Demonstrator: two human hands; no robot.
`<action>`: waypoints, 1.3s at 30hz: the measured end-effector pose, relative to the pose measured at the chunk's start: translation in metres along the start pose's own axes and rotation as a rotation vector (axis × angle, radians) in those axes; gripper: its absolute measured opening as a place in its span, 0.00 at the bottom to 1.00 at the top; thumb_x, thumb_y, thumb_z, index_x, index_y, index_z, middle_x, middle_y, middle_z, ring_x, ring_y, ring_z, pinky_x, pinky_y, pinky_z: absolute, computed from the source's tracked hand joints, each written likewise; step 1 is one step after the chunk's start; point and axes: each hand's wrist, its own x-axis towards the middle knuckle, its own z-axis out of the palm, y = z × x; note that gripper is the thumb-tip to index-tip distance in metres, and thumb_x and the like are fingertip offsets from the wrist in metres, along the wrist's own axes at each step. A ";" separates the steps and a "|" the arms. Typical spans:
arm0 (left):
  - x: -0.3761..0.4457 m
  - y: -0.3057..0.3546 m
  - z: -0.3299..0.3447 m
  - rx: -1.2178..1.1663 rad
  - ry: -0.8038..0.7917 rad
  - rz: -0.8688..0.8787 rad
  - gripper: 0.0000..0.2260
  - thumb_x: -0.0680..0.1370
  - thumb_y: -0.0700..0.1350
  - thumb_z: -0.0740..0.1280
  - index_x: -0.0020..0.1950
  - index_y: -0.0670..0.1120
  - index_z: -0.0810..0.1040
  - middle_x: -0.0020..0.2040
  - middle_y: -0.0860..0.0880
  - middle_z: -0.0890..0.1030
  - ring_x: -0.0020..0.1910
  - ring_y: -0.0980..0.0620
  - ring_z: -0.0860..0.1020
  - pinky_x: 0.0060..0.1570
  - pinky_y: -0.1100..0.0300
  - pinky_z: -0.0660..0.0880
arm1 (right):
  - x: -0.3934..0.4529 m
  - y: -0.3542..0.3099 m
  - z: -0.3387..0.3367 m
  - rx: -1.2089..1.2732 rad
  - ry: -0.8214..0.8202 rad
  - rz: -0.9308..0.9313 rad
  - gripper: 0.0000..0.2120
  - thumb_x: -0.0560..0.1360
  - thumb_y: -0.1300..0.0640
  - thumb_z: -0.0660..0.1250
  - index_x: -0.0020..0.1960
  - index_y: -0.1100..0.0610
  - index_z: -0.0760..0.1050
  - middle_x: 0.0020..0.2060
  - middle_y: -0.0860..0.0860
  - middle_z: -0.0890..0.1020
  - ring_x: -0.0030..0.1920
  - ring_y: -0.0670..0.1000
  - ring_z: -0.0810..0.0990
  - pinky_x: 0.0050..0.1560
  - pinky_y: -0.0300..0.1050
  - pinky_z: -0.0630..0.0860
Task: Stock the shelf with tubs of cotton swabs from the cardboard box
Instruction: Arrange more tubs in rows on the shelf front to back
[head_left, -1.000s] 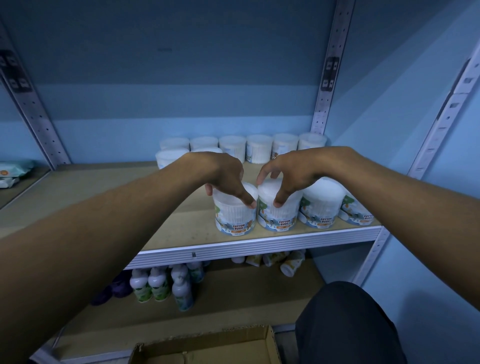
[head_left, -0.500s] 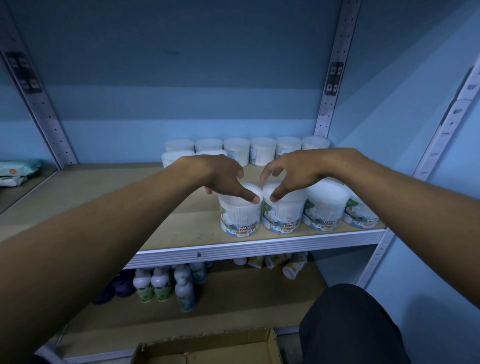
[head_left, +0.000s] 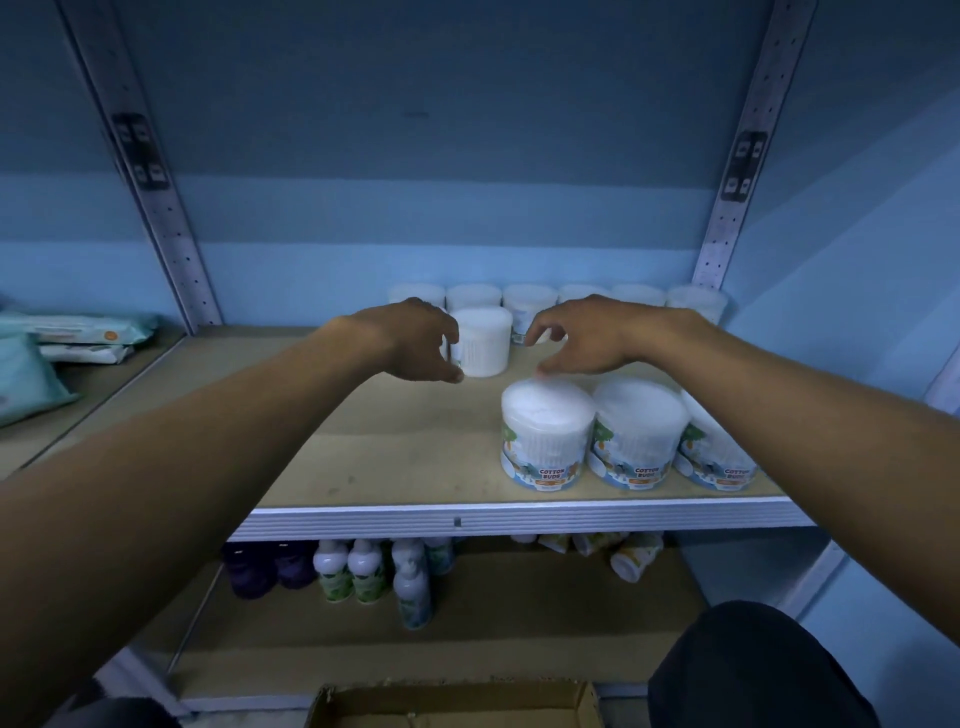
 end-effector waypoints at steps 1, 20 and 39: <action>0.001 -0.006 0.000 -0.010 0.002 -0.014 0.26 0.76 0.62 0.66 0.72 0.55 0.69 0.69 0.54 0.72 0.69 0.52 0.68 0.64 0.54 0.69 | 0.004 -0.003 0.000 -0.002 0.003 0.001 0.23 0.75 0.41 0.70 0.69 0.43 0.72 0.67 0.47 0.75 0.65 0.52 0.74 0.65 0.48 0.72; 0.076 -0.073 0.020 -0.056 0.015 -0.068 0.32 0.68 0.63 0.69 0.69 0.53 0.70 0.70 0.50 0.72 0.65 0.45 0.73 0.61 0.47 0.73 | 0.121 -0.025 0.028 0.118 0.083 0.045 0.33 0.74 0.41 0.69 0.76 0.41 0.61 0.72 0.53 0.64 0.68 0.59 0.71 0.63 0.53 0.73; 0.116 -0.085 0.043 -0.128 0.048 -0.042 0.32 0.73 0.57 0.73 0.75 0.54 0.67 0.72 0.49 0.70 0.70 0.47 0.68 0.68 0.52 0.67 | 0.158 -0.033 0.045 0.091 0.135 0.073 0.29 0.76 0.42 0.66 0.76 0.38 0.64 0.72 0.52 0.70 0.71 0.61 0.66 0.65 0.52 0.70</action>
